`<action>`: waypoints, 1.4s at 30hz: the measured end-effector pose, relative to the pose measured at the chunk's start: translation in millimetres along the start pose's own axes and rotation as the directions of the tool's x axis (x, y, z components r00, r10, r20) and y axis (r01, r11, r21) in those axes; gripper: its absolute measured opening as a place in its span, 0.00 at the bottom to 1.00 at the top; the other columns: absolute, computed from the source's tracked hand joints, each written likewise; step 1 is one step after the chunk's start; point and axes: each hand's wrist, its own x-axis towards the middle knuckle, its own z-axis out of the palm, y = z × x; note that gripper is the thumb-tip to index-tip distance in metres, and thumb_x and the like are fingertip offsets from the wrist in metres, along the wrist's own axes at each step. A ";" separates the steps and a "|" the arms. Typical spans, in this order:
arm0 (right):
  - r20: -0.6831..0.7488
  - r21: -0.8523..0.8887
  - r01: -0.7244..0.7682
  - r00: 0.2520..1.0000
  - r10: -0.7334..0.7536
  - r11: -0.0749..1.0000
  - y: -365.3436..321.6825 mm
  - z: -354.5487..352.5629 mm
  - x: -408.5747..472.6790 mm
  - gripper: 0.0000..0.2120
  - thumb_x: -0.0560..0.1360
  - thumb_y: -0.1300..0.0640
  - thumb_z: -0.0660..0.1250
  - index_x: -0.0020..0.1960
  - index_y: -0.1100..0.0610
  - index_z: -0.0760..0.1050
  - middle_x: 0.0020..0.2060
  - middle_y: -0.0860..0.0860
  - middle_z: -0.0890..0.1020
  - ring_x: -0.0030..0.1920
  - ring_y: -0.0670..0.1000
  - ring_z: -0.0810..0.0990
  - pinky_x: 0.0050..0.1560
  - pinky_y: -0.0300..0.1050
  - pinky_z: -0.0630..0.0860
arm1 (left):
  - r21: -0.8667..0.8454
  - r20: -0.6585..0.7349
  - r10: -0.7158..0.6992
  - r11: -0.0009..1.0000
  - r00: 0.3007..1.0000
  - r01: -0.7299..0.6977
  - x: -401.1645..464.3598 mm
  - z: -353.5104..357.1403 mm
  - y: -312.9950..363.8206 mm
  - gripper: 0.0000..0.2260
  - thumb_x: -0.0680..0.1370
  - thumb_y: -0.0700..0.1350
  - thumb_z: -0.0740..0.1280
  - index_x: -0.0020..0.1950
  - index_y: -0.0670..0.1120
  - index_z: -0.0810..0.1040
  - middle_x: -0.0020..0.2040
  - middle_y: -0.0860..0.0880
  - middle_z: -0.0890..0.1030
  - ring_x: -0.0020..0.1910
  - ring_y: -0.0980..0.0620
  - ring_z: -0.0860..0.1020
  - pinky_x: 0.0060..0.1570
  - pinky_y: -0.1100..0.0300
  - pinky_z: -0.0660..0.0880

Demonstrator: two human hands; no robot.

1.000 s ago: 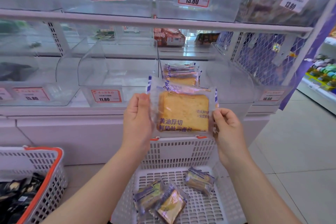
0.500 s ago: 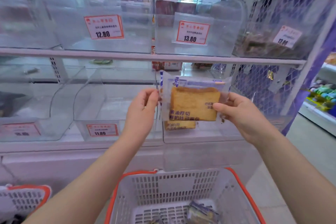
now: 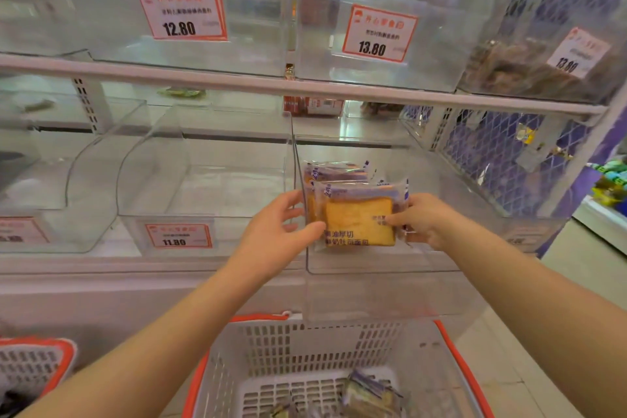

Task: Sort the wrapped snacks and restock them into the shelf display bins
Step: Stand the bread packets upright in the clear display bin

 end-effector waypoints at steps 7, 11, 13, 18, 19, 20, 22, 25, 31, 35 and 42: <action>-0.047 -0.201 0.054 0.997 -0.064 0.978 -8.5 37.4 16.1 0.09 0.71 0.66 0.70 0.46 0.61 0.70 0.44 0.59 0.76 0.43 0.57 0.75 0.44 0.49 0.74 | -0.050 0.001 0.016 0.999 1.000 -0.016 0.2 0.1 -3.0 0.25 0.72 0.42 0.70 0.68 0.46 0.69 0.63 0.53 0.76 0.62 0.56 0.74 0.63 0.54 0.72; -0.013 -0.171 0.114 0.993 -0.117 0.979 -13.4 36.2 0.1 0.09 0.73 0.64 0.69 0.52 0.61 0.73 0.53 0.60 0.79 0.51 0.57 0.78 0.51 0.50 0.75 | -0.065 0.013 -0.005 0.998 1.000 0.006 -3.6 -1.6 -2.7 0.26 0.73 0.45 0.70 0.69 0.48 0.68 0.64 0.54 0.75 0.62 0.57 0.73 0.59 0.61 0.72; -0.016 -0.237 0.173 0.983 -0.182 0.956 -14.6 27.3 -19.0 0.11 0.75 0.61 0.67 0.56 0.60 0.73 0.53 0.56 0.78 0.46 0.51 0.77 0.43 0.43 0.73 | -0.070 0.023 -0.018 0.997 1.000 0.020 -8.9 -0.8 -6.7 0.26 0.73 0.47 0.70 0.70 0.49 0.67 0.65 0.55 0.74 0.63 0.56 0.73 0.63 0.53 0.71; 0.000 -0.207 0.570 0.812 -0.583 0.795 0.5 7.1 -87.1 0.07 0.76 0.61 0.65 0.53 0.54 0.76 0.46 0.51 0.80 0.46 0.48 0.79 0.46 0.39 0.72 | -0.123 -0.012 -0.040 0.992 0.999 0.038 -30.2 12.2 -23.6 0.25 0.74 0.46 0.69 0.69 0.47 0.66 0.66 0.52 0.72 0.63 0.52 0.73 0.61 0.53 0.71; 0.045 -0.167 0.647 0.759 -0.649 0.744 9.0 6.5 -104.4 0.07 0.75 0.63 0.66 0.47 0.52 0.76 0.40 0.49 0.81 0.40 0.45 0.79 0.42 0.37 0.73 | -0.137 -0.030 -0.037 0.990 0.999 0.032 -34.7 15.8 -26.7 0.24 0.75 0.47 0.68 0.69 0.47 0.66 0.66 0.52 0.72 0.63 0.53 0.73 0.62 0.54 0.70; 0.105 -0.142 0.696 0.718 -0.688 0.704 20.6 7.1 -119.5 0.09 0.75 0.63 0.66 0.44 0.49 0.75 0.35 0.46 0.80 0.35 0.41 0.78 0.39 0.34 0.73 | -0.177 -0.061 -0.046 0.984 0.997 0.034 -38.6 19.7 -30.8 0.22 0.76 0.48 0.66 0.68 0.46 0.67 0.66 0.51 0.73 0.62 0.53 0.73 0.61 0.55 0.70; 0.251 -0.168 0.711 0.701 -0.668 0.683 47.6 14.7 -139.8 0.09 0.73 0.59 0.65 0.41 0.45 0.74 0.30 0.42 0.79 0.31 0.38 0.77 0.35 0.29 0.71 | -0.319 -0.160 -0.144 0.944 0.976 0.087 -46.1 28.1 -40.9 0.14 0.78 0.48 0.62 0.63 0.47 0.71 0.60 0.50 0.76 0.57 0.53 0.75 0.55 0.57 0.72; 0.444 -0.368 0.655 0.747 -0.494 0.660 100.5 34.3 -129.4 0.03 0.75 0.57 0.66 0.44 0.52 0.79 0.35 0.43 0.81 0.33 0.39 0.75 0.37 0.31 0.67 | -0.416 -0.212 -0.410 0.859 0.887 0.298 -55.3 42.1 -75.5 0.10 0.79 0.48 0.58 0.55 0.45 0.74 0.50 0.47 0.77 0.44 0.50 0.75 0.42 0.54 0.73; 0.496 -0.745 0.438 0.868 -0.020 0.503 209.2 64.4 -54.0 0.05 0.77 0.57 0.59 0.46 0.55 0.74 0.48 0.58 0.81 0.50 0.57 0.78 0.39 0.42 0.63 | -0.224 -0.107 -0.653 0.751 0.750 0.622 -94.9 81.6 -174.8 0.07 0.78 0.38 0.58 0.50 0.43 0.75 0.40 0.47 0.76 0.33 0.55 0.71 0.30 0.63 0.66; 0.467 -0.827 0.357 0.867 0.176 0.435 275.5 81.6 -21.7 0.07 0.79 0.52 0.58 0.53 0.54 0.70 0.45 0.59 0.79 0.47 0.58 0.77 0.39 0.45 0.70 | 0.031 -0.008 -0.730 0.683 0.684 0.730 -121.1 102.3 -228.7 0.09 0.79 0.41 0.60 0.38 0.46 0.74 0.36 0.47 0.75 0.39 0.48 0.73 0.41 0.56 0.70; 0.342 -0.878 0.195 0.894 0.289 0.438 357.7 117.7 24.1 0.20 0.80 0.52 0.57 0.68 0.61 0.61 0.68 0.60 0.65 0.66 0.61 0.66 0.66 0.57 0.65 | 0.363 -0.015 -0.761 0.601 0.649 0.712 -131.5 122.4 -282.6 0.08 0.78 0.40 0.61 0.53 0.40 0.77 0.45 0.41 0.79 0.46 0.44 0.77 0.52 0.50 0.75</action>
